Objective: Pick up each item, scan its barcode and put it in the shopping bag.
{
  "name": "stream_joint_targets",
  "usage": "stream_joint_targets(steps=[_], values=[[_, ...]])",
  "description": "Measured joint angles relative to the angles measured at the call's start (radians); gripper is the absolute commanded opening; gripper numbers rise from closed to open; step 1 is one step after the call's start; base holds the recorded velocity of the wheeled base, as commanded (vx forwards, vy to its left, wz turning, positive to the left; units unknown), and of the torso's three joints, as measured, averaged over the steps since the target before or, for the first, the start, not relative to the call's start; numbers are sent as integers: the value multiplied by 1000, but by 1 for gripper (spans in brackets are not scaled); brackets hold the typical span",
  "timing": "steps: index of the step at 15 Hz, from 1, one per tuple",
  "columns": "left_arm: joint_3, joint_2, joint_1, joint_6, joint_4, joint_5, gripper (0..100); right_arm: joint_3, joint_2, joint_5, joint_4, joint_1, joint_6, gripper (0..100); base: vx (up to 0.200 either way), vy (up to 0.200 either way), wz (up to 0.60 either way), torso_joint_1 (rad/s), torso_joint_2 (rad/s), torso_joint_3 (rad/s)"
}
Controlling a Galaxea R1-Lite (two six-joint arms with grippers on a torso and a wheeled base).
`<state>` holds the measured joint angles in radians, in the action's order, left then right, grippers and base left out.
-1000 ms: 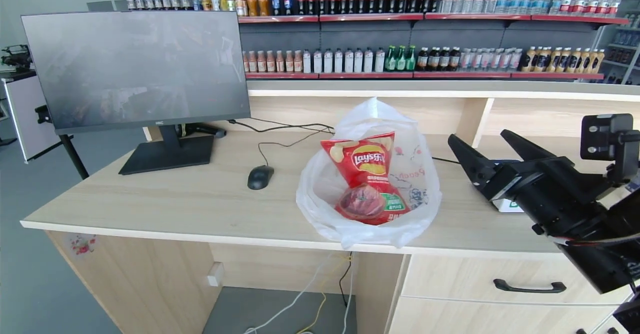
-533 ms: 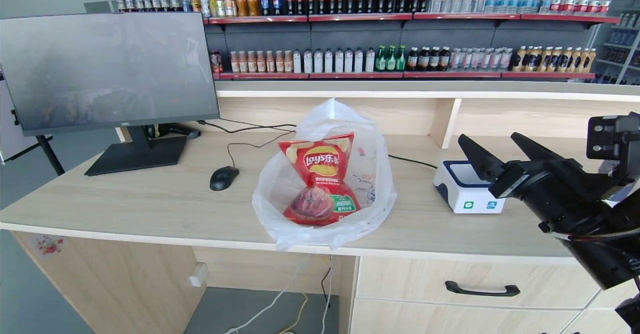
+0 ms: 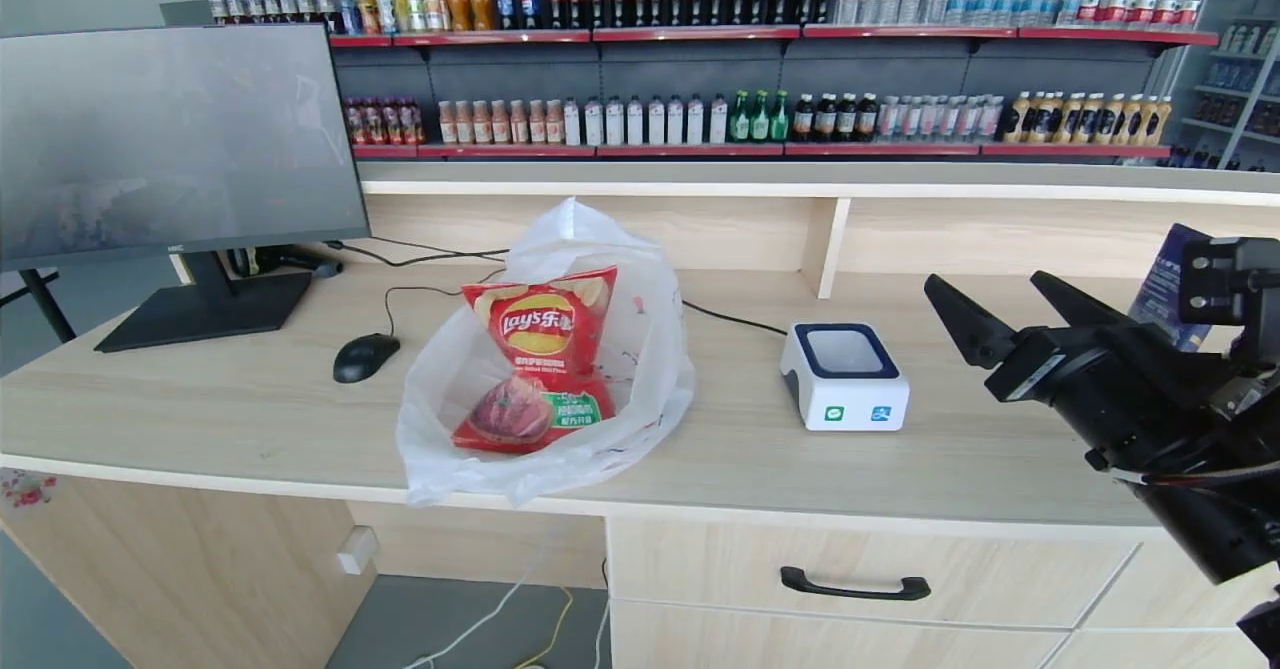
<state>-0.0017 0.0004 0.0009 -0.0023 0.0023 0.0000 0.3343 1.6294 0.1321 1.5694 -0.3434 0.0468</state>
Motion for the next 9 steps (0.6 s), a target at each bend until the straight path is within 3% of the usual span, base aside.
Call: stream_joint_targets(steps=[9], values=[[0,0,0,0,1,0,100,29,-29,-2,0,5,-25,100,0,-200,0,1,1,3]])
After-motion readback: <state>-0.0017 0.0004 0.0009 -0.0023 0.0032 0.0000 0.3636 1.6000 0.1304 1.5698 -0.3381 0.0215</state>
